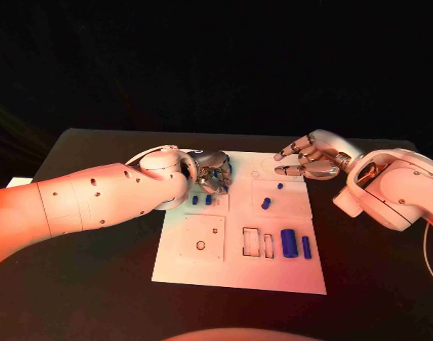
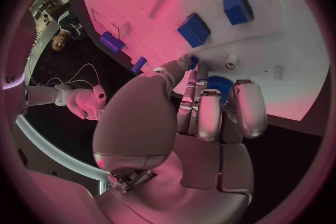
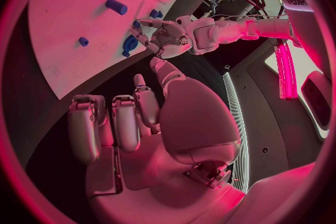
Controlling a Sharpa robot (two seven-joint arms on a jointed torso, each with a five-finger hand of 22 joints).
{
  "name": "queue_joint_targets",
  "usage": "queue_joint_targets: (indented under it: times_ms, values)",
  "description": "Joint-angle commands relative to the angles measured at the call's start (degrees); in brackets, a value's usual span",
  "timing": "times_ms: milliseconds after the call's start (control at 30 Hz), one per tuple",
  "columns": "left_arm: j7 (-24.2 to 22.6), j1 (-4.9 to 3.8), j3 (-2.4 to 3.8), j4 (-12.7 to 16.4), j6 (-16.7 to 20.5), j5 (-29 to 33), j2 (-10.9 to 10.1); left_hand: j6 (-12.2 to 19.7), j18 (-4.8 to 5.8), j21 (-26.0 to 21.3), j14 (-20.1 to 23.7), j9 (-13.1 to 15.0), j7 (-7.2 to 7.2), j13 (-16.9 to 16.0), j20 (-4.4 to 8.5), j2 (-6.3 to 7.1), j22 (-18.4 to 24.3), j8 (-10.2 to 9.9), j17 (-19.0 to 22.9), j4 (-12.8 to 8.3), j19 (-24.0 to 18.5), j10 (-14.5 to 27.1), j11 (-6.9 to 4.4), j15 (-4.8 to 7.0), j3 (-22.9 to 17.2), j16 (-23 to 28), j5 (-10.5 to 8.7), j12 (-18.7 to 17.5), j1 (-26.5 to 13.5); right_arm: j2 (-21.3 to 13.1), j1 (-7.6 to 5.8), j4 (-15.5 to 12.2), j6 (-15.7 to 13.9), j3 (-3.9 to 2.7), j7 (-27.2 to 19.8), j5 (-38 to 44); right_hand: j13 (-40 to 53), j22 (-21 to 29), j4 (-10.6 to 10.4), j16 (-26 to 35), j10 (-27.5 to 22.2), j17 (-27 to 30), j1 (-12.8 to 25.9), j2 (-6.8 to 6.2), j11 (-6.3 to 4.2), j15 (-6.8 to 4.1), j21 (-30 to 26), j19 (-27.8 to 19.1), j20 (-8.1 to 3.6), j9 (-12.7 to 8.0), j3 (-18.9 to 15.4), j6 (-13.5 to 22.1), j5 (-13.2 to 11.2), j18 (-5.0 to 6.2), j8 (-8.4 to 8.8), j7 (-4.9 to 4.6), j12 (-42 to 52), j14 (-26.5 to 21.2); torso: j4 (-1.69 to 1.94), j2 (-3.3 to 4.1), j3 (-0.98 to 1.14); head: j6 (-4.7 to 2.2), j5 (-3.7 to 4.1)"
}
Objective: Assemble the parts on the task board
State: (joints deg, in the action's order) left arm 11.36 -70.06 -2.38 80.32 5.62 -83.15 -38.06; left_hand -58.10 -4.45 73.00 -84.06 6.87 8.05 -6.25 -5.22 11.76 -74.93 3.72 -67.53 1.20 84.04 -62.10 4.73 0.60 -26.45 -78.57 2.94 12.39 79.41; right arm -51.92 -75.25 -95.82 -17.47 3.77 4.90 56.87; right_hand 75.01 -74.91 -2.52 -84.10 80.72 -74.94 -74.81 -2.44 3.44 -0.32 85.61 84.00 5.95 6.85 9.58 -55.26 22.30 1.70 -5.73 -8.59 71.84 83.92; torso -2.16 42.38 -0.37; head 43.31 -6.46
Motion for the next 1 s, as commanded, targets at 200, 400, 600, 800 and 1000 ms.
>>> queue_joint_targets:
  times_ms: [200,400,600,800,1000]
  values:
    - [0.8,0.49,-0.38,-0.4,-3.1,0.8,0.3,-1.2,0.72,-0.2,-1.7,0.0,-0.01,-0.2,-0.14,-1.19,-3.3,0.6,0.0,-0.2,0.9,-0.7,-0.18,-0.23,0.1,-0.1,0.14,0.1,0.2,0.1,0.03,0.0,0.6,0.00,-0.4,0.2,2.5,-6.2,0.0,0.2,-0.3,-4.9,-0.4,0.05,0.05,-0.42,-0.3,0.0,-0.42,-0.1,0.3,-0.4,0.2,0.48,0.32,-0.10,0.0,3.8,-0.02,0.00,-0.03,0.02,-0.03]
    - [1.1,0.49,-0.38,-0.7,-3.7,0.8,0.6,-2.5,0.76,0.0,-1.7,0.1,0.09,-0.3,-0.13,-2.04,-3.5,1.0,-0.1,-0.6,1.0,-1.4,-0.19,-0.21,-0.5,-0.3,0.15,0.2,1.0,0.1,0.04,0.0,0.6,0.00,-0.5,0.2,2.5,-6.2,-0.1,0.3,-0.2,-4.9,-0.4,0.05,0.05,-0.43,-0.3,0.0,-0.43,-0.1,0.5,-0.4,0.2,0.49,0.34,-0.10,0.1,3.9,0.01,0.01,-0.05,0.04,0.01]
    - [0.7,0.49,-0.38,-1.0,-3.8,0.8,1.0,-2.8,0.80,0.2,-1.8,-0.1,0.17,-0.3,-0.11,-2.48,-3.7,0.9,-0.2,-0.9,1.1,-2.0,-0.24,-0.19,-1.0,-0.4,0.15,0.2,1.4,0.1,0.04,-0.1,0.6,0.00,-0.5,0.2,2.5,-6.2,-0.1,0.3,-0.2,-4.9,-0.4,0.05,0.05,-0.43,-0.3,0.0,-0.43,-0.1,0.5,-0.4,0.2,0.49,0.34,-0.10,0.1,3.9,0.02,0.02,-0.04,0.07,0.02]
    - [0.5,0.49,-0.38,-1.4,-4.0,0.8,1.3,-2.9,0.81,0.2,-1.8,-0.1,0.17,-0.3,-0.11,-2.54,-3.7,0.9,-0.3,-0.9,1.1,-2.3,-0.26,-0.18,-1.1,-0.5,0.13,0.2,1.4,0.1,0.04,-0.1,0.6,0.00,-0.5,0.2,2.5,-6.2,-0.1,0.3,-0.2,-4.9,-0.4,0.05,0.05,-0.43,-0.3,0.0,-0.43,-0.1,0.5,-0.4,0.2,0.49,0.34,-0.10,0.1,3.9,0.05,-0.02,-0.02,0.09,-0.10]
    - [0.6,0.49,-0.39,-1.8,-4.4,0.8,1.5,-3.0,0.79,0.1,-1.8,-0.1,0.16,-0.3,-0.10,-2.48,-3.7,0.9,-0.2,-0.9,1.0,-2.5,-0.27,-0.18,-1.1,-0.5,0.13,0.1,1.3,0.1,0.04,-0.1,0.6,0.00,-0.5,0.2,2.5,-6.2,-0.1,0.3,-0.2,-4.9,-0.4,0.05,0.05,-0.43,-0.3,0.0,-0.43,-0.1,0.5,-0.4,0.2,0.49,0.34,-0.10,0.1,3.9,0.00,-0.03,-0.02,-0.01,-0.14]
